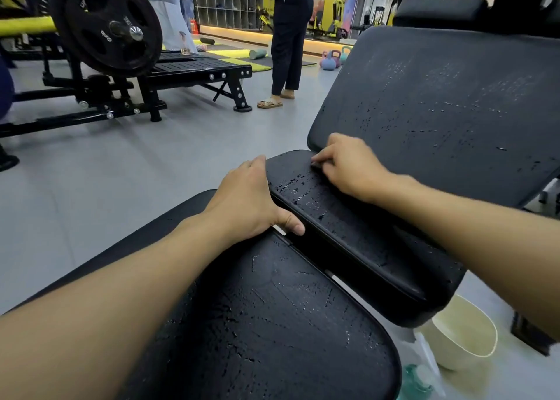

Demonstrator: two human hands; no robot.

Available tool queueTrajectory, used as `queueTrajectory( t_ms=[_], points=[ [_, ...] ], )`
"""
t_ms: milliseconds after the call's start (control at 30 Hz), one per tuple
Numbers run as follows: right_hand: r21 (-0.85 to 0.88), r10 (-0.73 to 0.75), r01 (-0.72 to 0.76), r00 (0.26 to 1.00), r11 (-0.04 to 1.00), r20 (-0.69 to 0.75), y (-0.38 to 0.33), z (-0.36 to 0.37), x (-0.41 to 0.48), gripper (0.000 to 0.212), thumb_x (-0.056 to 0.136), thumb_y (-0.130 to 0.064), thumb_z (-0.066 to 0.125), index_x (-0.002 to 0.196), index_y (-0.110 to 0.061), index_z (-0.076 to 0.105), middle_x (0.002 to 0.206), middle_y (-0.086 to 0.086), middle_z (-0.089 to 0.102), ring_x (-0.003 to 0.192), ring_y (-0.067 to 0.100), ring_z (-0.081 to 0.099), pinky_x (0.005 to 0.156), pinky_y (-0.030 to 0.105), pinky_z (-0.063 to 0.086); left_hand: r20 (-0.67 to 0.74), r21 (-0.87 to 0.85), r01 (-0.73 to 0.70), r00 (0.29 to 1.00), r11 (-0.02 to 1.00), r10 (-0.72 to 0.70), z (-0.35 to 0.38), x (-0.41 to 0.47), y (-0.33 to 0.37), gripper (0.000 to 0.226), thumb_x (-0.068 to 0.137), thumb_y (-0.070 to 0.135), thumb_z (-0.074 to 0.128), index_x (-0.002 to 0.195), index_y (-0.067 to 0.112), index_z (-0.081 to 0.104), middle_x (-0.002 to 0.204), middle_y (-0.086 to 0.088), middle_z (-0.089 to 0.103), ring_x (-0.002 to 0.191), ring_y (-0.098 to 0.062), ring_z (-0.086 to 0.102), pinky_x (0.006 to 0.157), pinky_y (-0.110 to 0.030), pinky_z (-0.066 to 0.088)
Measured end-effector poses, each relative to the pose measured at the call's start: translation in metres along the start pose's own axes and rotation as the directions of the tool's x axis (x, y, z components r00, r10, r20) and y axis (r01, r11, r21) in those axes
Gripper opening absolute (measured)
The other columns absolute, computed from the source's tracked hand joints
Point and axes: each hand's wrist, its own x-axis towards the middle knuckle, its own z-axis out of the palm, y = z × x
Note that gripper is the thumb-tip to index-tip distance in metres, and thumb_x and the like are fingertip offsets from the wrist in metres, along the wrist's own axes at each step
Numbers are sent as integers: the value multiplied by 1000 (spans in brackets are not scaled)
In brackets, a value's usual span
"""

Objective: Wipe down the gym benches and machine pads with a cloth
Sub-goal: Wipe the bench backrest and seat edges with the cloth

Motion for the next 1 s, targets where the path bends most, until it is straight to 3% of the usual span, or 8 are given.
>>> queueTrajectory(
  t_ms=[133, 300, 467, 533, 633, 767, 900, 1000],
  points=[
    [-5, 108, -108, 994, 994, -13, -3, 4, 11, 32, 91, -8, 50, 108, -18, 75, 98, -2, 51, 106, 32, 56, 79, 30, 38, -1, -14, 10, 1000, 1000, -10, 0, -1, 1, 93, 28, 62, 93, 99, 21, 48, 99, 6, 57, 96, -21, 52, 72, -32, 36],
    [127, -276, 265, 958, 956, 75, -60, 9, -14, 35, 87, -8, 50, 105, -24, 76, 85, -1, 50, 82, 23, 52, 73, 36, 45, 18, -10, 44, 999, 999, -44, -1, -3, 4, 106, 36, 55, 95, 120, 18, 44, 110, 7, 52, 110, -20, 51, 78, -28, 36],
    [-52, 36, -34, 998, 998, 41, -2, 7, 29, 31, 93, -9, 51, 110, -18, 75, 104, 1, 54, 108, 33, 56, 87, 33, 43, 20, 13, 32, 999, 999, -33, -1, -5, 4, 120, 35, 59, 95, 132, 14, 40, 124, 1, 51, 120, -23, 47, 86, -27, 35],
    [-55, 122, -121, 992, 991, 16, 4, 11, 37, 30, 91, -5, 50, 106, -12, 75, 110, 6, 58, 107, 36, 56, 86, 35, 43, 21, 7, 27, 999, 1000, -27, -2, -6, 5, 138, 37, 57, 95, 149, 13, 28, 144, -1, 41, 135, -23, 38, 102, -29, 34],
    [0, 30, -30, 999, 1000, 26, -29, 16, 32, 30, 89, -9, 51, 104, -15, 75, 109, 10, 60, 104, 35, 56, 86, 38, 46, 28, 18, 32, 999, 999, -33, -4, -9, 7, 152, 38, 54, 95, 157, 11, 11, 163, -2, 18, 148, -21, 22, 115, -29, 23],
    [69, -293, 287, 947, 956, 131, -65, 19, 18, 25, 89, -8, 48, 96, -9, 73, 93, 7, 53, 87, 28, 53, 67, 34, 35, 8, -16, 42, 999, 999, -42, -3, -7, 7, 148, 35, 48, 97, 154, 10, 18, 159, -3, 27, 145, -23, 30, 109, -27, 31],
    [25, -51, 49, 995, 998, 83, -28, 18, 42, 32, 92, -6, 49, 108, -16, 75, 105, 3, 54, 105, 31, 55, 79, 29, 40, 22, 15, 41, 999, 999, -41, -2, -8, 7, 159, 39, 52, 96, 159, 13, -1, 168, -2, 4, 153, -17, 9, 119, -27, 14],
    [46, -68, 63, 992, 997, 103, -25, 17, 39, 34, 92, -7, 48, 113, -16, 73, 100, -1, 49, 105, 29, 54, 79, 28, 36, 20, 25, 41, 999, 999, -41, -1, -4, 5, 158, 39, 54, 96, 159, 14, 2, 168, -2, 7, 153, -18, 11, 119, -28, 16]
  ],
)
